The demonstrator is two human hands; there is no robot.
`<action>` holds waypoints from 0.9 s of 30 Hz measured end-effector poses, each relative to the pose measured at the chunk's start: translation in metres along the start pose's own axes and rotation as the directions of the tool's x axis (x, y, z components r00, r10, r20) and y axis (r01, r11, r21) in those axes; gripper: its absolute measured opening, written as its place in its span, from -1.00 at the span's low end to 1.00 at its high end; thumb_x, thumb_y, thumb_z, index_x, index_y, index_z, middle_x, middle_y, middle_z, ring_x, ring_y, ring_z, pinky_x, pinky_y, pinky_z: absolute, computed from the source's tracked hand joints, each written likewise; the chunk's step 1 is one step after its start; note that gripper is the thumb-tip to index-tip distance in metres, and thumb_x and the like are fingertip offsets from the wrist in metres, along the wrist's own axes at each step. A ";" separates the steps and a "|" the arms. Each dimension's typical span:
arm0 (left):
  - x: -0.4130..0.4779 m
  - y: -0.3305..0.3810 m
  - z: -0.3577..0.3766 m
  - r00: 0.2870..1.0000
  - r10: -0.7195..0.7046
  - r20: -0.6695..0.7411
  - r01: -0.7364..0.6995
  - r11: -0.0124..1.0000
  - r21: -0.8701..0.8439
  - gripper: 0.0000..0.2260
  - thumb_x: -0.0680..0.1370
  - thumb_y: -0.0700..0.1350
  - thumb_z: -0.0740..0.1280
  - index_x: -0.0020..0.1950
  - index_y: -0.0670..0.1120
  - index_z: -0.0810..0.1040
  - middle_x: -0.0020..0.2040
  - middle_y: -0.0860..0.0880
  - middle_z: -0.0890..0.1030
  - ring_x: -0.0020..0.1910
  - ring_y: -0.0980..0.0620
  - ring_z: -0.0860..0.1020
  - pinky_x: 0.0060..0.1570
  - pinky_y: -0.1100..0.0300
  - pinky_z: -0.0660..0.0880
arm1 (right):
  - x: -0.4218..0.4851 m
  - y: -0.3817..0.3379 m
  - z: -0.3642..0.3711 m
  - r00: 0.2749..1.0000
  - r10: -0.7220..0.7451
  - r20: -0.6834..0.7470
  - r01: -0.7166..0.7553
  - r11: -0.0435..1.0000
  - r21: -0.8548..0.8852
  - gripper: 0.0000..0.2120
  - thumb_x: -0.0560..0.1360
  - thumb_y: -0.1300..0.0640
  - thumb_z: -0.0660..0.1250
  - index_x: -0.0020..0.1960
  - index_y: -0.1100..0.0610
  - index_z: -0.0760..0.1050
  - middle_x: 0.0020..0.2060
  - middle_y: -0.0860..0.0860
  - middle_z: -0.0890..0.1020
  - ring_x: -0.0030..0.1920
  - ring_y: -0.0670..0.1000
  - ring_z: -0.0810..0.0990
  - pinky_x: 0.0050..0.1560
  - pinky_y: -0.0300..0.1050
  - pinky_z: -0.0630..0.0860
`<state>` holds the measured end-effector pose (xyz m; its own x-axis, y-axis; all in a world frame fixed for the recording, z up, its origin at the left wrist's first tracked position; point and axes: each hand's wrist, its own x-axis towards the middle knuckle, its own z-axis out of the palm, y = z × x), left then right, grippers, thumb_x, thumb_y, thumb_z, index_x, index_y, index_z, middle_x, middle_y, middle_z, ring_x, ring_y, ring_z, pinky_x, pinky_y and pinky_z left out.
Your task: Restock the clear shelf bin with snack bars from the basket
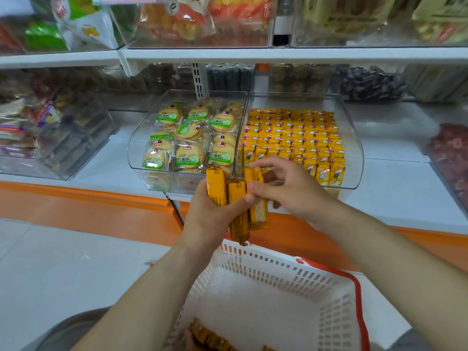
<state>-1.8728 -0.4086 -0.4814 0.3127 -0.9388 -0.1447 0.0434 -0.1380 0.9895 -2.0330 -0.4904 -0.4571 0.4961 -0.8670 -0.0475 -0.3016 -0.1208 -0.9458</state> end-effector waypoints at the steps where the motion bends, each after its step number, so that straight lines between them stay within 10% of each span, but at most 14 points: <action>1: 0.000 0.000 0.000 1.000 -0.004 0.009 0.004 1.000 -0.014 -0.47 0.32 0.03 0.58 0.23 -0.08 0.57 0.03 -0.12 0.74 0.04 -0.16 0.72 0.03 -0.23 0.65 | 0.000 -0.001 -0.004 1.000 0.024 0.015 -0.025 0.997 0.078 -0.66 0.49 0.07 0.47 0.25 -0.07 0.54 -0.08 -0.01 0.69 -0.09 0.01 0.68 -0.19 -0.13 0.59; 8: -0.004 0.001 -0.001 0.997 -0.072 -0.004 0.071 0.997 -0.032 -0.47 0.25 0.06 0.58 0.16 -0.06 0.60 -0.06 -0.11 0.74 -0.04 -0.16 0.73 -0.06 -0.13 0.67 | -0.002 -0.002 -0.014 0.996 0.090 -0.003 -0.076 0.858 0.509 -0.62 0.52 0.46 0.17 0.18 0.11 0.53 0.02 0.38 0.57 -0.01 0.27 0.61 0.05 0.28 0.60; 15: -0.005 -0.001 0.002 0.994 -0.108 0.027 0.108 0.994 -0.025 -0.52 0.29 -0.07 0.62 0.15 -0.04 0.56 -0.11 -0.07 0.75 -0.13 -0.12 0.75 -0.10 -0.15 0.68 | -0.001 0.003 -0.012 0.997 0.012 0.077 -0.060 0.754 0.654 -0.48 0.46 0.61 0.03 0.14 0.13 0.51 0.10 0.26 0.60 0.13 0.24 0.67 -0.12 0.12 0.64; 21: -0.001 -0.006 0.000 0.997 -0.066 -0.037 0.066 0.998 -0.025 -0.61 0.39 -0.20 0.62 0.13 -0.05 0.57 -0.17 -0.03 0.75 -0.18 -0.07 0.75 -0.23 0.07 0.66 | 0.002 0.003 -0.012 0.998 0.063 0.007 -0.060 0.902 0.428 -0.55 0.52 0.45 0.14 0.12 0.03 0.64 0.18 0.32 0.58 0.08 0.28 0.62 0.13 0.31 0.56; 27: 0.000 -0.002 -0.005 0.991 -0.033 -0.127 0.029 0.999 -0.037 -0.62 0.41 -0.24 0.60 0.14 -0.15 0.55 -0.20 -0.09 0.73 -0.25 -0.10 0.74 -0.31 0.12 0.64 | 0.005 0.006 -0.019 0.997 0.076 -0.034 -0.070 0.986 0.151 -0.75 0.43 0.14 0.54 0.05 0.01 0.55 0.07 0.13 0.65 -0.06 0.11 0.72 -0.06 0.10 0.68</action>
<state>-1.8683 -0.4071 -0.4835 0.4289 -0.8860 -0.1762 0.0879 -0.1531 0.9843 -2.0476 -0.5045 -0.4567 0.4438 -0.8896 -0.1082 -0.2090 0.0147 -0.9778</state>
